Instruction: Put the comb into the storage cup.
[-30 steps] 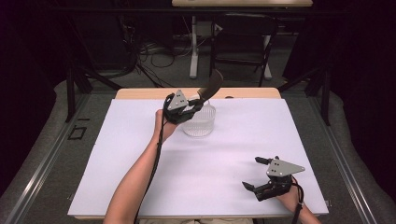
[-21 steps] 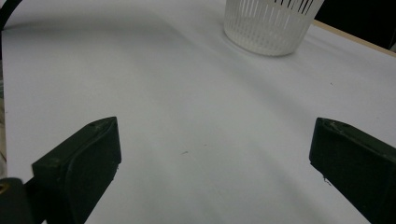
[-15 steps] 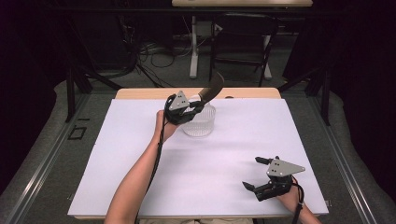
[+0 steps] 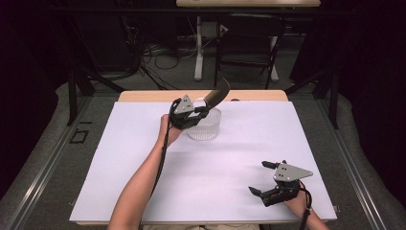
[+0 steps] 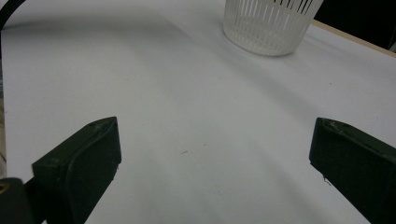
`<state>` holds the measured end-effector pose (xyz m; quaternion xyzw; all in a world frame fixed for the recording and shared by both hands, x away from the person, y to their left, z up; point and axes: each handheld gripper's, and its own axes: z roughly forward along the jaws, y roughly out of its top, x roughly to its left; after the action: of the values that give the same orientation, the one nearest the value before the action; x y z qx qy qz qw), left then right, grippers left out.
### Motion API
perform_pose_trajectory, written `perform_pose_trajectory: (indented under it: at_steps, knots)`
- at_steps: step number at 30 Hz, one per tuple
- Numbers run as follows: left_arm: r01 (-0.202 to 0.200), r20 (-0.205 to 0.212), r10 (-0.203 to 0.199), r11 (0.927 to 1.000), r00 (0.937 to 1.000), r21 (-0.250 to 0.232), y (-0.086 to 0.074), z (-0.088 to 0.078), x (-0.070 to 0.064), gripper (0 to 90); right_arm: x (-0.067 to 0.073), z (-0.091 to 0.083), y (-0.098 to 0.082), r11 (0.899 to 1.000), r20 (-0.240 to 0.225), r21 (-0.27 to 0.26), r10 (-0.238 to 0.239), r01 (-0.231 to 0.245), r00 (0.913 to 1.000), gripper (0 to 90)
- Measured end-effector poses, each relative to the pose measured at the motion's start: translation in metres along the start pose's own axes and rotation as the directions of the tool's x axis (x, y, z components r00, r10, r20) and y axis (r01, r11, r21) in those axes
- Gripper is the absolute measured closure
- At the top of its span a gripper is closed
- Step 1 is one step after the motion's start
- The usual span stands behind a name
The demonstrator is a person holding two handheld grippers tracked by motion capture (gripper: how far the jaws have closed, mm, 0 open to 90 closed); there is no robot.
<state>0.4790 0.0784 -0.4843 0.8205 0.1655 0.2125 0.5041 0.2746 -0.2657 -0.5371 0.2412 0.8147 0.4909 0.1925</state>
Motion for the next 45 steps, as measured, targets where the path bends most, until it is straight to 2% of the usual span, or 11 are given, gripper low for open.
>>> perform_pose_trajectory:
  at_steps: [25,45]
  knots:
    - [-0.033,0.028,0.031,0.9964,0.9991,0.078,-0.005,0.010,0.000,71.9,0.000,0.000,0.000,1.000,0.000,0.000,0.000,0.000,1.0000,2.0]
    - [-0.040,0.056,0.034,0.9929,0.9979,0.112,-0.008,0.016,-0.001,71.6,0.000,0.001,0.000,1.000,-0.004,0.001,0.000,0.000,1.0000,2.0]
